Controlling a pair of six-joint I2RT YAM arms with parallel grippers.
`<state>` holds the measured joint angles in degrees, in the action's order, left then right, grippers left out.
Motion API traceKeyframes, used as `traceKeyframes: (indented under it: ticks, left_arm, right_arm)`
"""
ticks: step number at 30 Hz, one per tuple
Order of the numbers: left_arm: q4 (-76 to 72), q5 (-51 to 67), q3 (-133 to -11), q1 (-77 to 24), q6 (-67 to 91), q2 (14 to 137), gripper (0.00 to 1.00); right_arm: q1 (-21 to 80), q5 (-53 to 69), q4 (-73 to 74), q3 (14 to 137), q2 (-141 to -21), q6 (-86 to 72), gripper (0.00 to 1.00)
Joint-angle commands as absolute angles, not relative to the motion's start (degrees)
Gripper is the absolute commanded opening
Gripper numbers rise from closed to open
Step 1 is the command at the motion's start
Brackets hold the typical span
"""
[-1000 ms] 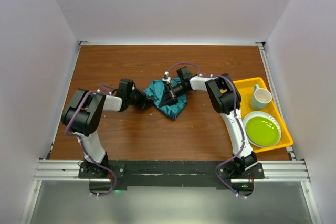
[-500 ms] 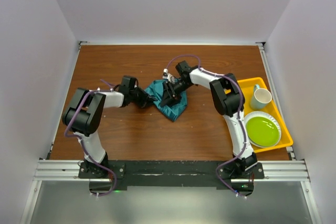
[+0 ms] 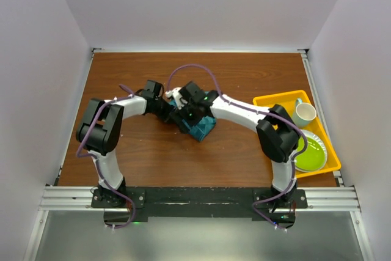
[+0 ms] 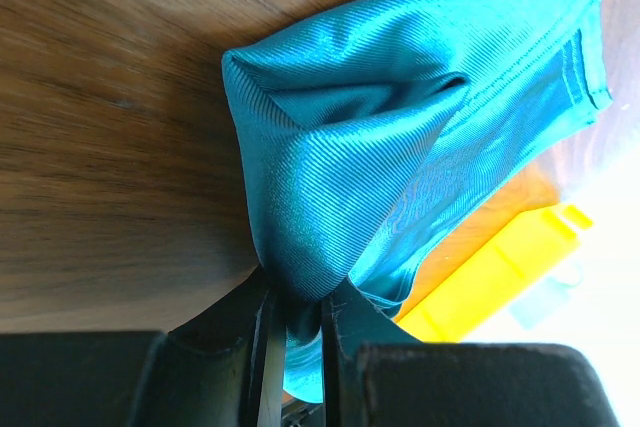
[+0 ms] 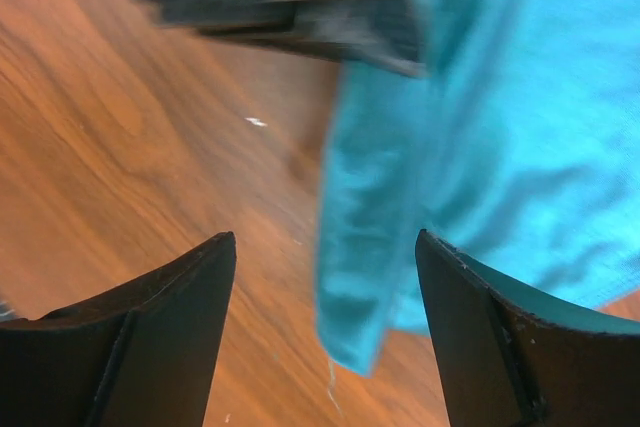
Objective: Fold the napkin, place the utensils inside, and roll it up
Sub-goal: Roll the napkin with the utensil
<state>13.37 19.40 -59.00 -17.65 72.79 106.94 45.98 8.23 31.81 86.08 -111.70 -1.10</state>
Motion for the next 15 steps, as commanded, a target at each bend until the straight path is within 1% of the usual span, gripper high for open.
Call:
traceKeyframes:
  ticks: [1, 5, 11, 14, 15]
  left_arm:
    - [23.46, 16.35, -61.26, -17.4, 71.37, 110.48, 0.0]
    - [25.4, 17.49, -62.84, -17.32, 71.54, 111.62, 0.0]
    - [26.63, 19.16, -63.46, -17.23, 71.81, 112.59, 0.0]
    - [26.63, 20.47, -62.84, -17.05, 72.86, 112.85, 0.0]
    - [26.8, 20.91, -62.93, -17.05, 73.12, 113.03, 0.0]
  right_arm:
    - [51.22, -7.11, 21.72, 82.36, -109.95, 4.3, 0.77]
    - [53.96, -15.26, 17.24, 81.21, -111.53, 7.2, 0.77]
    - [55.37, -19.95, 11.96, 79.46, -113.55, 10.1, 0.76]
    - [55.55, -19.69, 9.94, 78.58, -114.78, 10.63, 0.73]
    - [55.55, -19.86, 9.67, 78.31, -115.22, 10.63, 0.7]
